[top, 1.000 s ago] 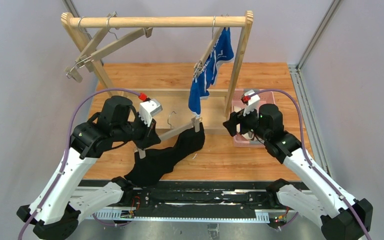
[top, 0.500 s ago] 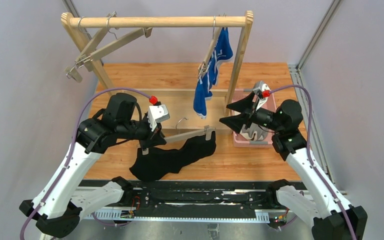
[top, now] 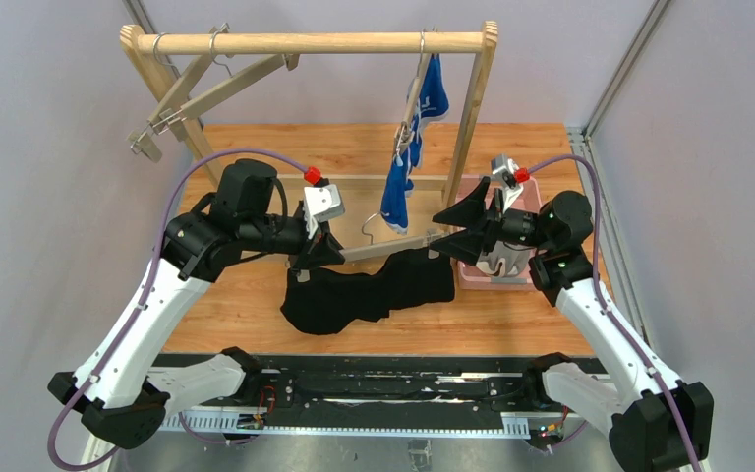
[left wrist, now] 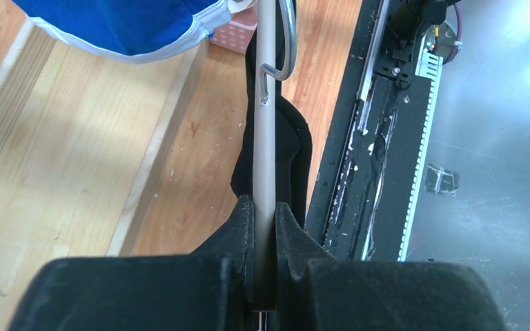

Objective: Remove the underwear clipped to the hanger

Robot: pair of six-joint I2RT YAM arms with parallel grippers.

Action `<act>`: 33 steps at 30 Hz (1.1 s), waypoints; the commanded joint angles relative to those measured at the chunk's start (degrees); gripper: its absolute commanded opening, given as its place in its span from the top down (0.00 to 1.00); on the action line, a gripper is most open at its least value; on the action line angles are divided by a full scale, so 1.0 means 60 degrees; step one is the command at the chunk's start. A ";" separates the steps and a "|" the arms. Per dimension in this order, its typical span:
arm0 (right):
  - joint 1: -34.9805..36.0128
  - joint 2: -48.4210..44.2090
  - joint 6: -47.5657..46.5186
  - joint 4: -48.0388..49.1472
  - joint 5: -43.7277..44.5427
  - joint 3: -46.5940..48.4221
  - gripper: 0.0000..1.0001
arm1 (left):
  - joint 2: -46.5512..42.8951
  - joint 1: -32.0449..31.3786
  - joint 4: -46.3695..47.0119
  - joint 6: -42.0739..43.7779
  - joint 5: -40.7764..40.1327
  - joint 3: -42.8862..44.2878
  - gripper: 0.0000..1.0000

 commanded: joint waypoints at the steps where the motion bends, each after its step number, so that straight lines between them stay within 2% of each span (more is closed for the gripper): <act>1: -0.0126 -0.0392 0.0278 0.0367 -0.0480 -0.0004 0.28 | 0.0075 -0.0060 0.0473 0.0126 0.0420 0.0394 1.00; 17: -0.0124 -0.0318 -0.0194 0.0292 -0.0280 -0.0035 0.30 | -0.0412 -0.0060 0.0603 -0.0018 0.0842 0.0177 1.00; 20: -0.0123 -0.0288 -0.0224 0.0266 -0.0236 -0.0052 0.33 | -0.0487 -0.0060 0.0607 -0.0051 0.0822 0.0077 1.00; 25: -0.0118 -0.0238 -0.0152 0.0244 -0.0221 -0.0095 0.56 | -0.0424 -0.0060 0.0607 -0.0069 0.0839 0.0043 1.00; 27: -0.0123 -0.0259 -0.0118 0.0262 -0.0221 -0.0116 0.72 | -0.0357 -0.0060 0.0603 -0.0036 0.0892 0.0076 1.00; 29: -0.0106 -0.0290 -0.0104 0.0270 -0.0183 -0.0124 0.97 | -0.0306 -0.0060 0.0607 -0.0022 0.0893 0.0080 1.00; 33: -0.0095 -0.0351 -0.0073 0.0310 -0.0156 -0.0135 0.99 | -0.0201 -0.0060 0.0604 -0.0020 0.0808 0.0100 1.00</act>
